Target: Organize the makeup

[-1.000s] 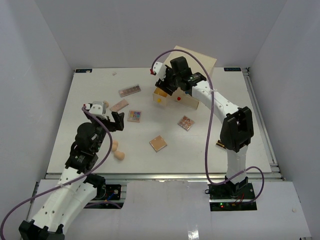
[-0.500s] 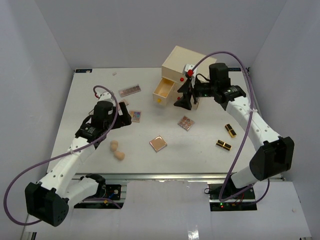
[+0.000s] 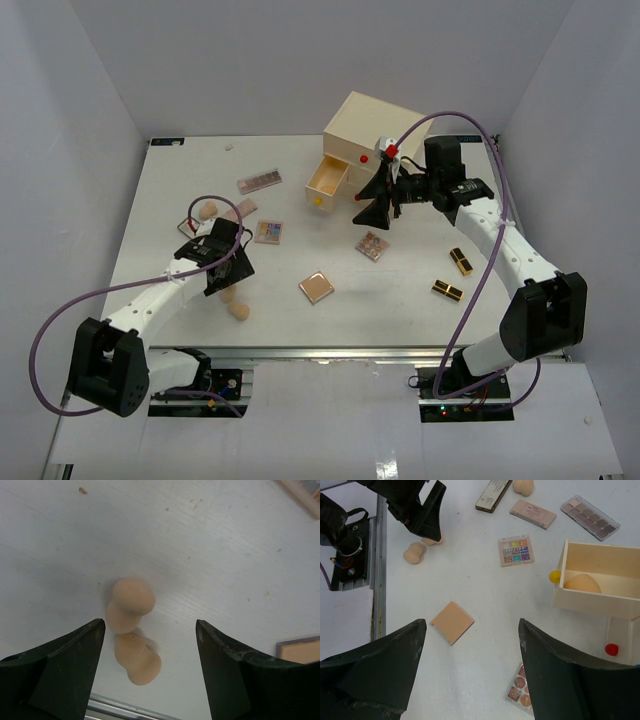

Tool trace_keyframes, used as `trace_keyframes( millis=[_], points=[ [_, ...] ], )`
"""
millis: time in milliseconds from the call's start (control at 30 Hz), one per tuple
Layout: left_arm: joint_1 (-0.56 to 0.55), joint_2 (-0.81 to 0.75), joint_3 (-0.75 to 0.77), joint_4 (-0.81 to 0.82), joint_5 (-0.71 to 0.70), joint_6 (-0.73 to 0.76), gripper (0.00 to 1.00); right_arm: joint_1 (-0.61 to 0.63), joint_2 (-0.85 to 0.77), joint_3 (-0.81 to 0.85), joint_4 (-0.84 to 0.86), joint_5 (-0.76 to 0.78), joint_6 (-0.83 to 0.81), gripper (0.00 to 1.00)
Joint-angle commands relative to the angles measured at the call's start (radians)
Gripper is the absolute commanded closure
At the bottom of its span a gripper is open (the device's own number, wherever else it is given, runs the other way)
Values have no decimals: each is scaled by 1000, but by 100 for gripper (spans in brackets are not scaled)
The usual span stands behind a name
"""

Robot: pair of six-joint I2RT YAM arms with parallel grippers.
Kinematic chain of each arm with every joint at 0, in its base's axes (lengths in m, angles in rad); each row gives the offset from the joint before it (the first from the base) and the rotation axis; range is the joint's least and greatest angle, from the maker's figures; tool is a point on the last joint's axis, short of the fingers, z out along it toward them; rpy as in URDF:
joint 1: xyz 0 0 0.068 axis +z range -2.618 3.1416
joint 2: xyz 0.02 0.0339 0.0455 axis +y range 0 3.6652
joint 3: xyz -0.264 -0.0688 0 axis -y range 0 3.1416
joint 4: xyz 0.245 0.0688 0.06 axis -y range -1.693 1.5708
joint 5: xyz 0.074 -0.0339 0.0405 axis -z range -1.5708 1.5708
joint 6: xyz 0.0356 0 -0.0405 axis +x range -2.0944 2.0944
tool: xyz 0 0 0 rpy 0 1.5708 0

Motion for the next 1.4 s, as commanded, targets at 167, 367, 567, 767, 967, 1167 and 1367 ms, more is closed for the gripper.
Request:
trace_keyframes(
  millis=[167, 367, 567, 767, 967, 1167, 1367],
  points=[
    [48, 86, -71, 101, -8, 28, 35, -20, -59, -21, 34, -53, 11, 19],
    [48, 90, -41, 118, 0, 50, 71, -40, -70, -31, 34, -64, 10, 19],
    [48, 60, -46, 114, 22, 72, 81, -52, -78, -33, 34, -69, 11, 19],
    [48, -66, 67, 155, 141, 197, 89, -61, -87, -38, 34, -67, 7, 19],
    [47, -120, 181, 386, 546, 312, 100, -68, -100, -43, 34, -52, -8, 19],
    [31, 93, 344, 571, 730, 294, 100, -89, -106, -50, 35, -40, -15, 19],
    [-30, 335, 553, 631, 727, 292, 100, -111, -114, -66, 47, -35, -13, 18]
  ],
)
